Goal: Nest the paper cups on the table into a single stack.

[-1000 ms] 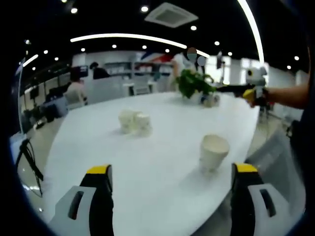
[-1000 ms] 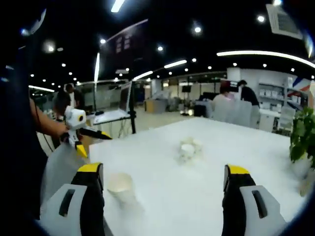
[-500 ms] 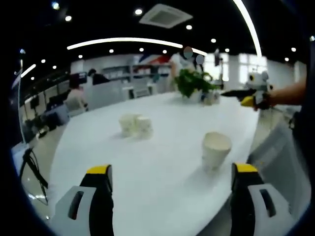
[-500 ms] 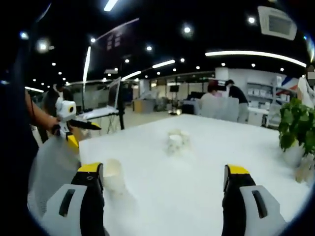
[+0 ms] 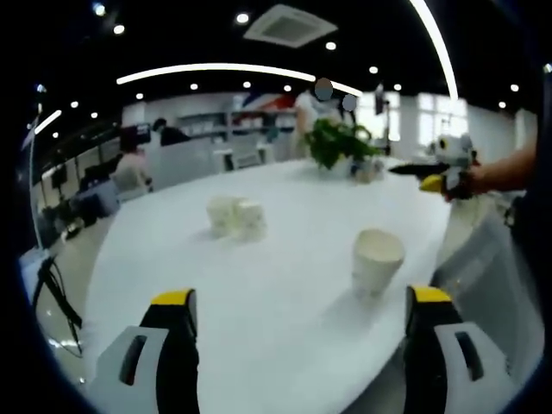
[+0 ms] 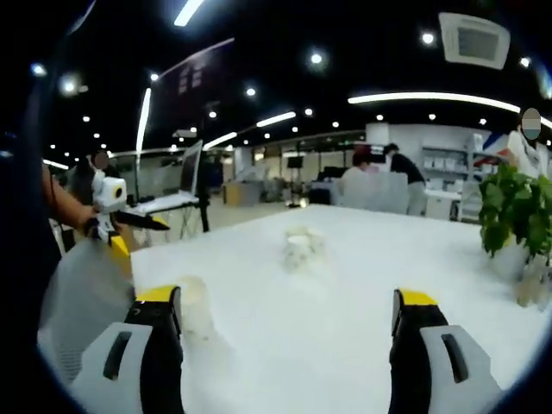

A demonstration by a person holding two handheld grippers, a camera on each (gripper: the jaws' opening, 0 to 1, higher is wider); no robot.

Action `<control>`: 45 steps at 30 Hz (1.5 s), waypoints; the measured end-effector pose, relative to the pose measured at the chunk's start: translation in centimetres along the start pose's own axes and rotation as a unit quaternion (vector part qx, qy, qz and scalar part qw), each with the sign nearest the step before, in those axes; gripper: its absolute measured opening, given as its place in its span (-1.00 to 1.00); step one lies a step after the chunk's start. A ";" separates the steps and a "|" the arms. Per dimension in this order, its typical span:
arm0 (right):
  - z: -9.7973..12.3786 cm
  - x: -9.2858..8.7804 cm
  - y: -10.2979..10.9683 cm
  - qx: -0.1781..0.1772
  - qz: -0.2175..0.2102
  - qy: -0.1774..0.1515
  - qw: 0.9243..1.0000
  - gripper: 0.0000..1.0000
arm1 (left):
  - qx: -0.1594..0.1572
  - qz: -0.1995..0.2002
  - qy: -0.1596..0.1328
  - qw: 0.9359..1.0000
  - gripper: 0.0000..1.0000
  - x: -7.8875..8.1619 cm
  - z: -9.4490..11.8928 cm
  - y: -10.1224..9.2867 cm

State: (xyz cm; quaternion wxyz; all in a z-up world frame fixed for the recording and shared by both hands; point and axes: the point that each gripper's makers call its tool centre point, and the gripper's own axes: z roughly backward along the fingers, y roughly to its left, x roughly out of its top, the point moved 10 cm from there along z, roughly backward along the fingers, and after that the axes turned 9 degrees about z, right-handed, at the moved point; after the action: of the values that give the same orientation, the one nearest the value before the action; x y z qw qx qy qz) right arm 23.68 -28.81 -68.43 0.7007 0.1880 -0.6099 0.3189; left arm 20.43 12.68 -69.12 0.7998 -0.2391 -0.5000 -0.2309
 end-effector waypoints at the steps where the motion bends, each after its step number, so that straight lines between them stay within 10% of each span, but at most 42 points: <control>1: 0.0 0.0 0.0 0.000 0.000 0.001 1.000 1.00 | 0.000 0.000 0.001 1.000 0.99 0.0 0.0 0.1; 24: -0.4 0.0 -0.2 0.000 0.005 0.013 1.000 1.00 | 0.001 0.012 0.007 1.000 0.98 0.5 -3.2 4.5; 45: -1.0 -1.2 -1.2 -0.002 0.005 0.027 1.000 1.00 | -0.018 0.003 0.004 1.000 0.96 4.1 -10.8 8.8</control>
State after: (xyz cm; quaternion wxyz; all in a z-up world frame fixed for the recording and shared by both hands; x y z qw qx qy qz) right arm 25.13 -29.31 -69.59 0.7160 0.1746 -0.5923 0.3258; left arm 34.85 12.35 -70.91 0.7980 -0.2537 -0.4919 -0.2385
